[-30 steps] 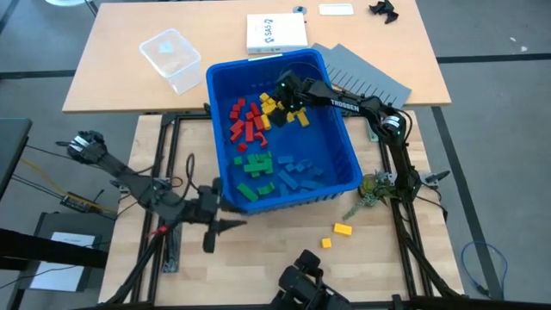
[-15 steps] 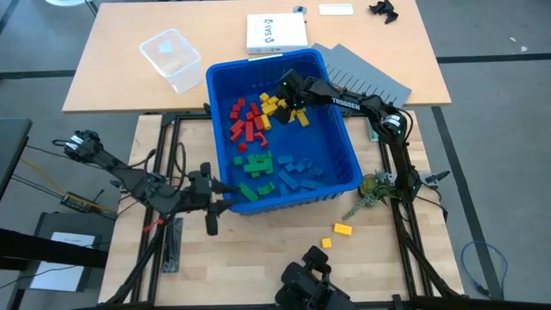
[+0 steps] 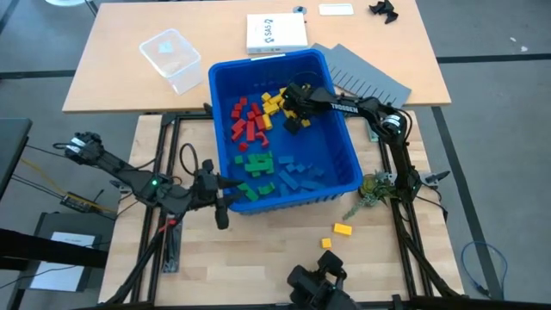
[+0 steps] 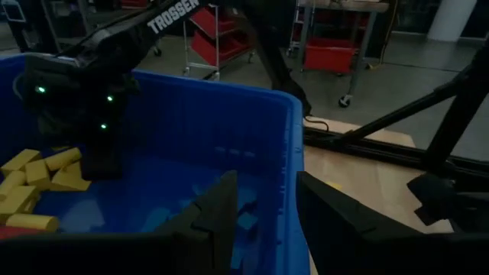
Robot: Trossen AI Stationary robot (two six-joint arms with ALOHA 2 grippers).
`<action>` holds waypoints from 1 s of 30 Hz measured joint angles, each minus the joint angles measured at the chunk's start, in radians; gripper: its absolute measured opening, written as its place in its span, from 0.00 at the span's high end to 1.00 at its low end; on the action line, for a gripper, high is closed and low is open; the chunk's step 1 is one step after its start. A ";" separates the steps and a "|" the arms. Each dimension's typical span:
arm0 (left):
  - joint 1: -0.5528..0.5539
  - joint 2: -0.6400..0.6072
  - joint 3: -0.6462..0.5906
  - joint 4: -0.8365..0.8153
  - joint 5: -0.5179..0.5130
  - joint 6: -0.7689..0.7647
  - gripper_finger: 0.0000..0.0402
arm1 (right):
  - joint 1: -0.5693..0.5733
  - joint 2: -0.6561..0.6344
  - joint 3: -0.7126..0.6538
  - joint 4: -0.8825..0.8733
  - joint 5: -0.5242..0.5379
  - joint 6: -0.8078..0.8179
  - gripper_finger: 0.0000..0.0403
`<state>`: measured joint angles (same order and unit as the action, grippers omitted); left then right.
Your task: Sort Items/Unsort Items
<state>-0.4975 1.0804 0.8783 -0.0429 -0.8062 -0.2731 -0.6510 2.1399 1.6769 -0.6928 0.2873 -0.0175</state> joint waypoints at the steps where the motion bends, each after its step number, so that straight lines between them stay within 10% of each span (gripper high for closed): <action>1: 0.001 0.000 0.000 0.000 0.000 0.000 0.65 | -0.001 0.000 -0.016 0.012 0.019 -0.003 0.27; 9: 0.001 0.000 0.000 0.015 0.003 0.000 0.65 | -0.030 -0.005 -0.087 0.028 0.061 0.024 0.27; 30: 0.001 0.000 0.000 0.014 0.006 -0.001 0.65 | 0.020 0.001 -0.084 0.040 -0.228 -0.006 0.27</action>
<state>-0.4969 1.0805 0.8783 -0.0292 -0.7998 -0.2737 -0.6312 2.1409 1.5927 -0.6528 0.0591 -0.0232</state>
